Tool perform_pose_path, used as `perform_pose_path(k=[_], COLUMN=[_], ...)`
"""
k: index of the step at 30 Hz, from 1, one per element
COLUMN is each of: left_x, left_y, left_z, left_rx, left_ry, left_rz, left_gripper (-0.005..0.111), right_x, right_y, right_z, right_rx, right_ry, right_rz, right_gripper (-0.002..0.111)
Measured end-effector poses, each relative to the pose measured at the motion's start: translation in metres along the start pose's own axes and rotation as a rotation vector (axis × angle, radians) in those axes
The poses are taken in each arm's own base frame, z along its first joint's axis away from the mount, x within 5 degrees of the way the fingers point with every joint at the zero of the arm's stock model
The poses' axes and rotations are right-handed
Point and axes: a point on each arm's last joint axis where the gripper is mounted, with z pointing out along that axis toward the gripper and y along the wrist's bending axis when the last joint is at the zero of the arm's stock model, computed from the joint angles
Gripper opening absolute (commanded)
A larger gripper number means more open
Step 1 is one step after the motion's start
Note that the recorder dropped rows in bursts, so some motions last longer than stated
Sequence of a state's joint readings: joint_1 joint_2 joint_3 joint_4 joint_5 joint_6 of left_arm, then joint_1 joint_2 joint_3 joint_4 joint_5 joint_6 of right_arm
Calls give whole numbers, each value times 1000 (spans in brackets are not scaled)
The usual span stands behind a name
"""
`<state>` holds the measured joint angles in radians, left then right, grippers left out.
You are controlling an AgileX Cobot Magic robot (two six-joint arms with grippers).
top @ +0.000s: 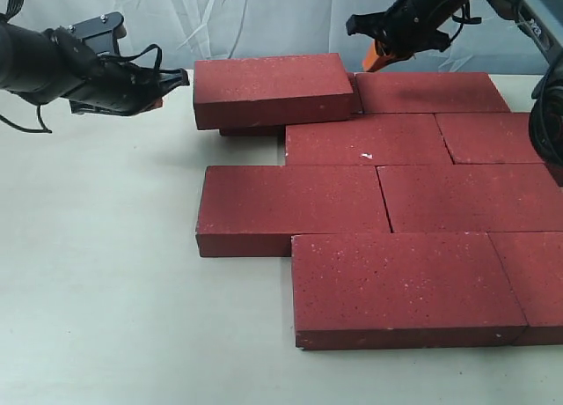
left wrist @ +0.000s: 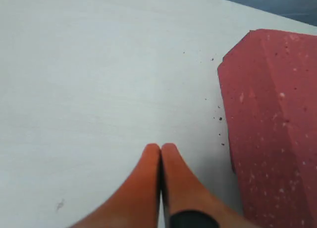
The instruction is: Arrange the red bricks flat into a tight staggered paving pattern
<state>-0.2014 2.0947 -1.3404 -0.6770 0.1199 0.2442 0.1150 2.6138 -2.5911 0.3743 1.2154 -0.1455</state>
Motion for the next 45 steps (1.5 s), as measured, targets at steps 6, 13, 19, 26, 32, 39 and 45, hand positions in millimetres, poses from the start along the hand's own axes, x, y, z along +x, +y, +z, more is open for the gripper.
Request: perform_pose_path(k=[6, 13, 19, 26, 32, 39, 45], left_x=[-12, -19, -19, -48, -62, -35, -15], left_y=[-10, -19, -11, 26, 62, 133, 162], left_z=[24, 30, 27, -14, -53, -69, -65], left_rx=[76, 125, 124, 70, -82, -208, -269], left_ry=[106, 154, 211, 269, 316, 340, 246], left_rz=[-18, -22, -10, 60, 133, 11, -45], left_gripper=[0, 0, 0, 0, 0, 0, 0], right_x=[1, 10, 13, 18, 31, 64, 86], right_y=[-3, 21, 50, 121, 185, 247, 256], right_z=[1, 20, 27, 16, 9, 38, 91], right_rx=[45, 26, 23, -2, -44, -105, -120], right_ry=[11, 66, 79, 78, 79, 133, 148], right_rz=[30, 1, -61, -199, -293, -317, -282], right_gripper=[-1, -1, -1, -1, -1, -1, -1])
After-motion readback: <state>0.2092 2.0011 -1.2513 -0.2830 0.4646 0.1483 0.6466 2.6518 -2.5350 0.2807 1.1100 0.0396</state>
